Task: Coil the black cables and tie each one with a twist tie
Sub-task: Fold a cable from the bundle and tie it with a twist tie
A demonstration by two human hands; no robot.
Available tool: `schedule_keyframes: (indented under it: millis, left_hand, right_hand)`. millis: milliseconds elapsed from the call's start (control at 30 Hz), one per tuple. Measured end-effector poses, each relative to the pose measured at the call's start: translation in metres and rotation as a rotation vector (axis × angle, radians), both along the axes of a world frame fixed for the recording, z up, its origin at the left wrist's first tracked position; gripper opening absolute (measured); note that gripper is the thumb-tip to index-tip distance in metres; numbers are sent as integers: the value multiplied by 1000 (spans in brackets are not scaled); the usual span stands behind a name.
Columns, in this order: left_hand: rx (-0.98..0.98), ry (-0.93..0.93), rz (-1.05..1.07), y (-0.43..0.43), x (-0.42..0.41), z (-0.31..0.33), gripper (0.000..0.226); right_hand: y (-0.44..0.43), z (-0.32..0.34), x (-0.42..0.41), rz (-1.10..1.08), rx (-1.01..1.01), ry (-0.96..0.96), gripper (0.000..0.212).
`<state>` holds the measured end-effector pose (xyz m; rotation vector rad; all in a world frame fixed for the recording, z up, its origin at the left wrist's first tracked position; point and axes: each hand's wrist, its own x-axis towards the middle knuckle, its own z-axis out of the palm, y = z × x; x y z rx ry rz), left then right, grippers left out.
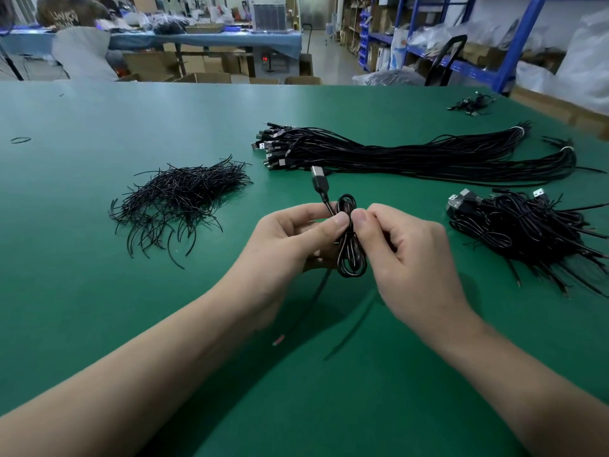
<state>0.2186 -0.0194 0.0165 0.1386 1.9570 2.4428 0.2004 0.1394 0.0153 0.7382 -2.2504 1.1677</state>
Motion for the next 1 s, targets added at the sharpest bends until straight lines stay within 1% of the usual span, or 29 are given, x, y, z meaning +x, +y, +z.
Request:
schedule_keyframes:
  millis: [67,133,200,267,333,400,433,467,500,533,567,633,667,733,833,900,933,1000]
  left_hand:
    - [86,-78,-52,-1,0,1,46]
    - [158,-142,-40,0,1,1,51]
    - [162,-134,29,1,1,-1,49]
    - [75,-39,120,1,2,-4,35]
    - [-154,145,225,0,4,-6,27]
    - [-530,393,327,-2,4,-9,35]
    - [-722,507,347,-3,4,-10,38]
    - [-870,596,357,-4,5,-10,38]
    - [-960,651,360,-5,5,-9,36]
    - [-999,680,358,-5,4,-9,33]
    - [-1006,691,359,-6,3,-9,30]
    - [-960,674,370,-7,2,-8,24]
    - [-915,633,382,-7,3,-7,19]
    - [-810,488,376,-5,3,-7,7]
    - [-634,316,247,-3,3,-7,15]
    - [-497,269,151,-2,4,-3,18]
    - [-441,249,112,-1,4,-2,20]
    - [-376,217,51,0,5,1,23]
  right_hand:
    - [1,1,1,-4,71,63,44]
    - [1,1,1,-10,78,81,44]
    - [0,-2,-3,-1,-20,-2,46]
    - [0,-6,-9,38,-158,-188,50]
    - [1,-6,-13,58,-288,-379,53]
    - [1,-7,-15,57,-407,-552,51]
    - [0,-9,-14,70,-447,-632,48]
    - [-1,-10,-13,97,-467,-696,43]
    - [-3,-12,-12,134,-469,-738,37]
    - [-5,-13,-10,168,-461,-761,33]
    - [-6,-13,-10,188,-455,-769,33]
    - [-6,-13,-9,192,-440,-744,43]
    - [-6,-12,-9,185,-420,-710,46]
    - [-5,-11,-7,161,-343,-591,48]
    - [-4,-7,-3,100,-183,-366,47]
    - [-3,-2,-1,85,-129,-215,46]
    - [-3,1,0,86,-118,-150,50]
    - [-2,4,1,89,-101,-61,54]
